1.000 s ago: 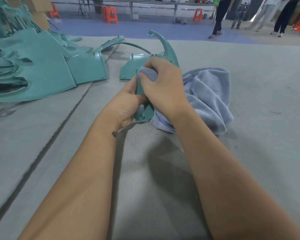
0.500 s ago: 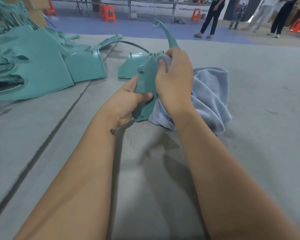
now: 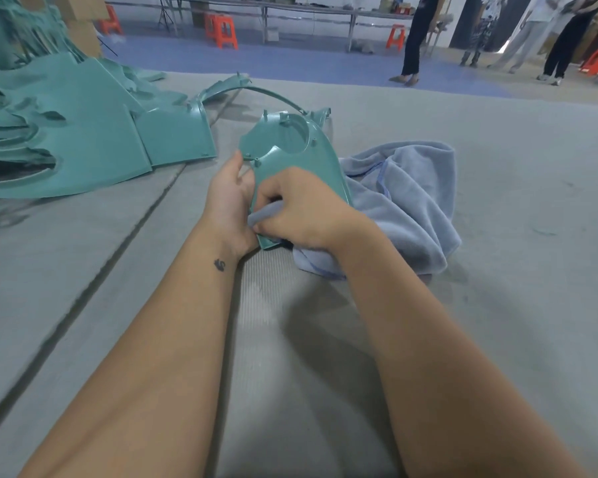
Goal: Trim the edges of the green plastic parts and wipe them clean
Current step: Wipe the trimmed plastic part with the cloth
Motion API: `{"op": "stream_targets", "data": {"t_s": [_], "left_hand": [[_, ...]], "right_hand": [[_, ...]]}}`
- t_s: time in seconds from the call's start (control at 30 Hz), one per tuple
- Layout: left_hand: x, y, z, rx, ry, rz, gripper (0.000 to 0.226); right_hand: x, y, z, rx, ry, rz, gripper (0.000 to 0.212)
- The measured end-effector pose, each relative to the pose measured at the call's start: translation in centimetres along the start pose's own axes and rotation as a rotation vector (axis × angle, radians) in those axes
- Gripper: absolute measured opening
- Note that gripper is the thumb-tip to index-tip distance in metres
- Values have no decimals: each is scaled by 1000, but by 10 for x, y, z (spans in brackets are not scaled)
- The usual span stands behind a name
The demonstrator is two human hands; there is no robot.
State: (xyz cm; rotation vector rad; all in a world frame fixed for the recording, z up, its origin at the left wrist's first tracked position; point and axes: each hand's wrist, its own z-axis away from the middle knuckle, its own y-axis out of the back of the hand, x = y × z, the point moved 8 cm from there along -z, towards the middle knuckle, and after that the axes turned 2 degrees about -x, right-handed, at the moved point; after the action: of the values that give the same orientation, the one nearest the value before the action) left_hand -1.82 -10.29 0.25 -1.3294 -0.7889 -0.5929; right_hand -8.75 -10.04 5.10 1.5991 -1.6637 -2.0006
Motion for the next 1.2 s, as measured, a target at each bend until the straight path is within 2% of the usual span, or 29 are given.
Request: {"op": "stream_targets", "data": {"t_s": [0.1, 0.2, 0.4, 0.5, 0.63, 0.67, 0.73, 0.8, 0.83, 0.9, 1.0, 1.13, 1.2], "left_hand": [[-1, 2, -1, 28, 3, -33, 50], [-4, 2, -3, 30, 45, -74, 51], [-6, 1, -4, 49, 41, -117, 46], [-9, 2, -5, 80, 47, -168, 39], [-4, 4, -8, 121, -62, -273, 25], [-3, 5, -8, 138, -80, -288, 23], [3, 10, -7, 204, -117, -288, 21], [12, 19, -5, 288, -156, -240, 19], [15, 22, -4, 310, -174, -199, 18], [19, 23, -3, 300, -191, -91, 24], [16, 16, -5, 230, -162, -24, 34], [10, 9, -5, 295, -185, -285, 33], [14, 4, 0, 332, -231, -495, 66]], "right_hand": [[1, -2, 2, -73, -24, -33, 14], [4, 6, 4, -31, -32, -12, 11], [23, 27, 0, 263, -112, 94, 19], [42, 47, 4, 456, -204, 155, 13], [71, 63, 16, 606, -362, 177, 2], [76, 66, 18, 646, -387, 114, 6], [89, 74, 28, 790, -420, -167, 13], [104, 83, 40, 956, -440, -470, 7], [110, 86, 45, 1007, -447, -550, 11], [114, 88, 49, 1006, -446, -595, 24], [90, 77, 35, 834, -337, -515, 18], [42, 54, 15, 667, -42, -650, 21], [30, 49, 11, 643, 14, -591, 21]]}}
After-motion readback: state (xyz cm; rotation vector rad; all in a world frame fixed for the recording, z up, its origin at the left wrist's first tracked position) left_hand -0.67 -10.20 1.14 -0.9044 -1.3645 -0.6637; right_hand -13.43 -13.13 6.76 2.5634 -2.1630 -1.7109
